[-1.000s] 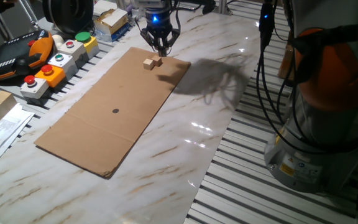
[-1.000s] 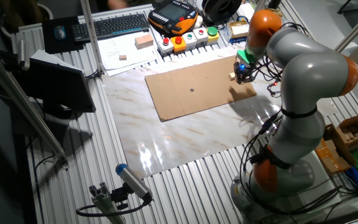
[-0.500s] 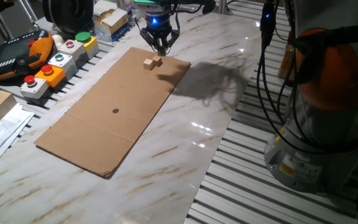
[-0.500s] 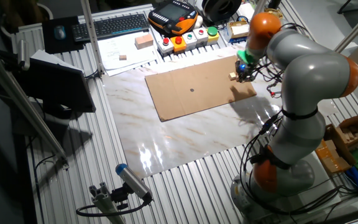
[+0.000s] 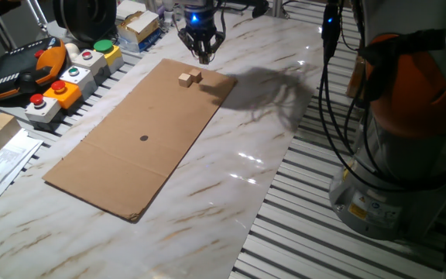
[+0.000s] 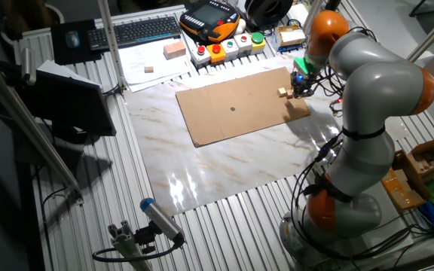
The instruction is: Use the gripper to push the small block from left to right
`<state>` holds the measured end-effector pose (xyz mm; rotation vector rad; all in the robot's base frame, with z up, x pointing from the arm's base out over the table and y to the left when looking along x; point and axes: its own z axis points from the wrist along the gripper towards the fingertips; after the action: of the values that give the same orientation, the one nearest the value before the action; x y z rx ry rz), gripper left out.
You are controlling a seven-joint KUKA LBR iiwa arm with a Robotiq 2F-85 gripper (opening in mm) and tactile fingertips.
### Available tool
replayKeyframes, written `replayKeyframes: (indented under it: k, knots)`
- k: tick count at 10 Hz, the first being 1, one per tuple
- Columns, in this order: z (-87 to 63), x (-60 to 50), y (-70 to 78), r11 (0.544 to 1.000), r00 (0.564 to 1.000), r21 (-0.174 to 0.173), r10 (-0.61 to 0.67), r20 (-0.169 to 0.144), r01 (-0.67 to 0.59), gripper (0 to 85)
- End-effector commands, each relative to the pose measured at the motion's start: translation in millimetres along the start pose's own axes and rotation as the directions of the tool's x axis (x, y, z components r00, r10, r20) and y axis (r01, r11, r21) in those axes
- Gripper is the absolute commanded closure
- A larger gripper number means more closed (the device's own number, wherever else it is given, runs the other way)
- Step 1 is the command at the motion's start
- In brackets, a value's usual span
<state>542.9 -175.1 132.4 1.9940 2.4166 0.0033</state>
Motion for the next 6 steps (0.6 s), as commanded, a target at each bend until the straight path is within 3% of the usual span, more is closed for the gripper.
replayKeyframes:
  k: [1,6]
  knots:
    - [2.9,-1.4,-0.9,1.000,1.000,0.002,-0.011,0.024,0.011,84.0]
    - [21.3,-17.6,-9.8,0.990,0.990,-0.018,-0.139,0.000,0.139,84.0]
